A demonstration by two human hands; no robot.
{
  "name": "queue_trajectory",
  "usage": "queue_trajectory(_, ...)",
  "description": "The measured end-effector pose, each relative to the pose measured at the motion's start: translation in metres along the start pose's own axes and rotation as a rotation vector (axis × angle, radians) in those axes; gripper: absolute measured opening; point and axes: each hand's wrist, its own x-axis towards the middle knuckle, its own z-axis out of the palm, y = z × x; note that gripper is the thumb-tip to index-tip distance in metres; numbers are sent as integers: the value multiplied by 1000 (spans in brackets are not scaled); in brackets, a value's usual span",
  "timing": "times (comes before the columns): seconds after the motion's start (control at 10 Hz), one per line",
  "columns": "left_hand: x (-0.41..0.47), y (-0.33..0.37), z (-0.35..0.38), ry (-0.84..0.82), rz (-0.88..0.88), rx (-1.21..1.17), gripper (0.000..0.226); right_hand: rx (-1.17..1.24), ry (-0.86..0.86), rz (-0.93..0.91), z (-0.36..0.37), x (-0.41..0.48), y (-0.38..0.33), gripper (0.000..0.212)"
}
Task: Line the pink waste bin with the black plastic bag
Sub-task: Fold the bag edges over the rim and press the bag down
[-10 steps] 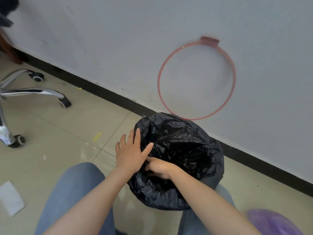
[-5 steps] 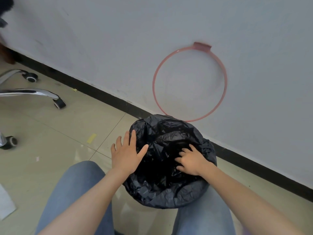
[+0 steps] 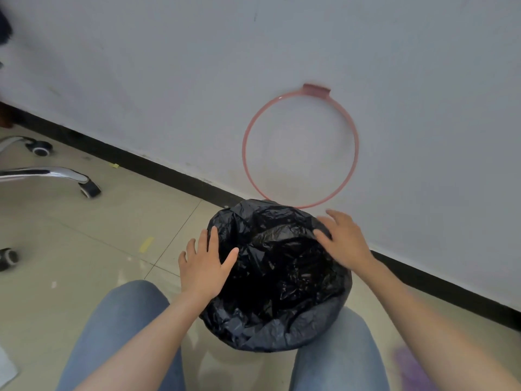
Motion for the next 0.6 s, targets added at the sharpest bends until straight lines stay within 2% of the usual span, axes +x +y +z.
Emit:
queue_trajectory(0.1, 0, -1, 0, 6, -3, -8, 70, 404, 368, 233, -49, 51, -11, 55)
queue_trajectory(0.2, -1, 0, 0, 8, -1, -11, 70, 780, 478, 428, -88, 102, -17, 61)
queue_trajectory(0.3, -1, 0, 0, 11, -2, -15, 70, 914, 389, 481, -95, 129, -7, 62)
queue_trajectory(0.4, -1, 1, 0, 16, -9, -26, 70, 845, 368, 469, -96, 131, 2, 63)
queue_trajectory(0.5, -1, 1, 1, 21, -12, -45, 69, 910, 416, 401, -105, 119, 1, 39)
queue_trajectory(0.6, 1, -4, 2, 15, 21, -171, 66, 959, 498, 364, -117, 76, -19, 52)
